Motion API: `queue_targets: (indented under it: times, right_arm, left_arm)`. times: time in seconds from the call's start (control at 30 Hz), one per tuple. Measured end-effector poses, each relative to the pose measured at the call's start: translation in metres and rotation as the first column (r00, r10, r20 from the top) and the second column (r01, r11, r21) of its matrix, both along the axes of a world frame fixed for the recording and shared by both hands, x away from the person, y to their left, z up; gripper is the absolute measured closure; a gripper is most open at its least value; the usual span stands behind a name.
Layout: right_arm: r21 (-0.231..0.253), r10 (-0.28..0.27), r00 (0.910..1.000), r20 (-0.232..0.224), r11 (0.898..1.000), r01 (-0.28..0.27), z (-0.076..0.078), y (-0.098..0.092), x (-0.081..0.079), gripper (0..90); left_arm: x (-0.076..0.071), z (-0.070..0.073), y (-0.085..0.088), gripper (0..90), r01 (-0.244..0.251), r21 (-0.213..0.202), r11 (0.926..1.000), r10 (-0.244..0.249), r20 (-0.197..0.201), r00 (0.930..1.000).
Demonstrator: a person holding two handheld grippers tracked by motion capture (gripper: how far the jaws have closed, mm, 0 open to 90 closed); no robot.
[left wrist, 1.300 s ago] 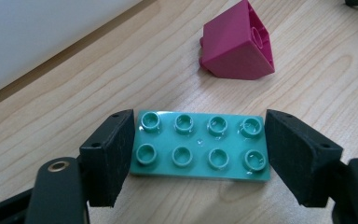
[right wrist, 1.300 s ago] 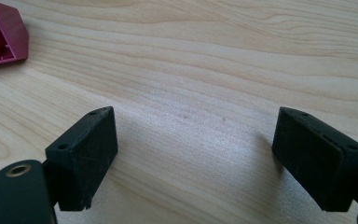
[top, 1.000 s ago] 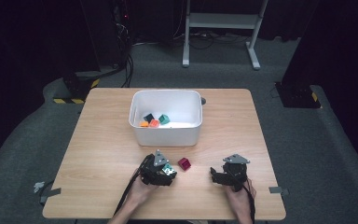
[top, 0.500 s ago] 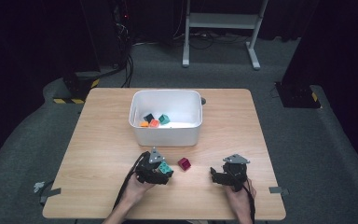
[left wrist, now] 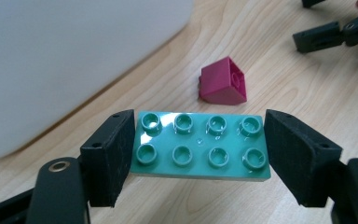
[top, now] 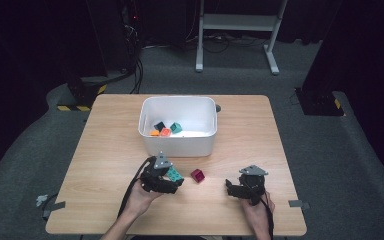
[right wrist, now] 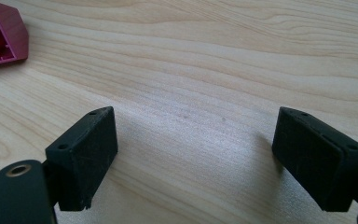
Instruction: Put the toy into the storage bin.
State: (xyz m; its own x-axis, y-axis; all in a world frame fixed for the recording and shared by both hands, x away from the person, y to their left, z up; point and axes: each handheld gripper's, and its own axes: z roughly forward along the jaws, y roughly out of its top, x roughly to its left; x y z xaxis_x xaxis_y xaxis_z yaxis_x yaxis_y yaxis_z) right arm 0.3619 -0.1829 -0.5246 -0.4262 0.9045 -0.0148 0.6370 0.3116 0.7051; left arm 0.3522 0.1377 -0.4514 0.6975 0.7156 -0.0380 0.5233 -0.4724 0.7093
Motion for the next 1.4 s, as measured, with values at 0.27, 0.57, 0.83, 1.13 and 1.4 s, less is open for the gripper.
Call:
queue_targets:
  times: [0.27, 0.57, 0.83, 1.13, 1.4]
  right_arm:
    - [0.000, 0.000, 1.0000, 0.000, 1.000, 0.000, 0.000, 0.000, 0.000, 13.7]
    - [0.000, 0.000, 1.0000, 0.000, 1.000, 0.000, 0.000, 0.000, 0.000, 13.7]
    - [0.000, 0.000, 1.0000, 0.000, 1.000, 0.000, 0.000, 0.000, 0.000, 13.7]
    - [0.000, 0.000, 1.0000, 0.000, 1.000, 0.000, 0.000, 0.000, 0.000, 13.7]
    - [0.000, 0.000, 1.0000, 0.000, 1.000, 0.000, 0.000, 0.000, 0.000, 13.7]
  left_arm:
    - [0.006, 0.032, 0.009, 26.9, 0.005, -0.029, 0.9996, -0.005, 0.021, 0.9998]
    - [0.017, 0.062, 0.016, 26.9, 0.019, -0.068, 0.9975, -0.017, 0.031, 0.9994]
    - [0.028, 0.082, 0.019, 26.9, 0.026, -0.094, 0.9953, -0.024, 0.027, 0.9993]
    - [0.047, 0.103, 0.021, 26.9, 0.026, -0.139, 0.9900, -0.025, 0.013, 0.9996]
    - [0.065, 0.119, 0.021, 26.9, 0.003, -0.142, 0.9899, 0.000, 0.022, 0.9998]
